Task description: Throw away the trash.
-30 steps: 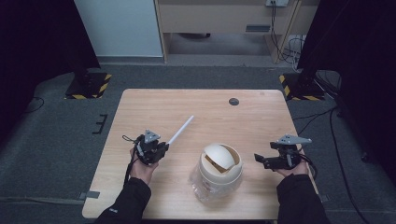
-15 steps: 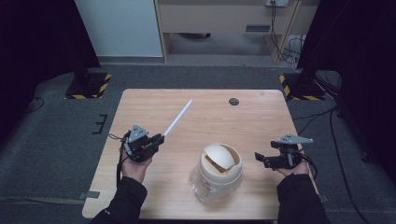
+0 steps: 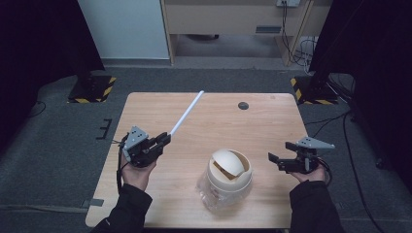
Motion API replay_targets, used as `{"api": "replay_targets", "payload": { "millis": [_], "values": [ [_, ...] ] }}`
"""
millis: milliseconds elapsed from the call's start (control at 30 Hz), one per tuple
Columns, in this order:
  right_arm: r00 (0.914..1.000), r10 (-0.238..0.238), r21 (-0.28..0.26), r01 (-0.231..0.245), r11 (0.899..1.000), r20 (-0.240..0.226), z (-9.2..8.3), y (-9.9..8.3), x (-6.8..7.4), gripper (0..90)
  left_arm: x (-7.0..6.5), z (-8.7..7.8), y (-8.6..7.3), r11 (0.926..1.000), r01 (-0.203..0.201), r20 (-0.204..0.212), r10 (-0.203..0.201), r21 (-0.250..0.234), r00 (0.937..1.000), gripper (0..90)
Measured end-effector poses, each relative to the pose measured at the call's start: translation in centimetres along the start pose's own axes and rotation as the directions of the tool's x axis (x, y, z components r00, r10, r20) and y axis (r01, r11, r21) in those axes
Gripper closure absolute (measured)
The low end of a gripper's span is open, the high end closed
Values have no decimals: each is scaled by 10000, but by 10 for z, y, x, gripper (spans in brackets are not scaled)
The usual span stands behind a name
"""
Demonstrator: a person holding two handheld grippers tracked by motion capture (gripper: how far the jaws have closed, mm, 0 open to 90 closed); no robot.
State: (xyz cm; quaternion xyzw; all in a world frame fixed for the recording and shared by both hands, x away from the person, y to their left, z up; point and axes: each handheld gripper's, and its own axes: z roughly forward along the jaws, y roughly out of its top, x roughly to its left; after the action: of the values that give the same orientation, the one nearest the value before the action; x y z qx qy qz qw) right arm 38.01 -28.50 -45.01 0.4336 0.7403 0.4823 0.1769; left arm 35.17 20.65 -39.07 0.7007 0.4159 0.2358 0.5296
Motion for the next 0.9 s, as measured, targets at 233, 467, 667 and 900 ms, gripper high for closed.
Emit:
{"api": "replay_targets", "payload": {
  "millis": [233,467,667,900],
  "values": [
    [10000,60,-733,-61,9973,-12,-11,12,3,97,-7,-8,10,9986,-90,259,104,-526,9996,783],
    [9993,-27,-1389,-25,9903,-367,-19,27,13,111,-18,-18,20,9943,-270,561,329,-1035,9979,783],
    [9977,-204,-1785,85,9839,-646,-23,42,22,114,-27,-22,25,9914,-380,774,479,-1249,9958,783],
    [9951,-396,-2194,188,9755,-907,-25,60,32,119,-43,-26,32,9856,-660,1160,846,-1558,9896,783]
  ]
}}
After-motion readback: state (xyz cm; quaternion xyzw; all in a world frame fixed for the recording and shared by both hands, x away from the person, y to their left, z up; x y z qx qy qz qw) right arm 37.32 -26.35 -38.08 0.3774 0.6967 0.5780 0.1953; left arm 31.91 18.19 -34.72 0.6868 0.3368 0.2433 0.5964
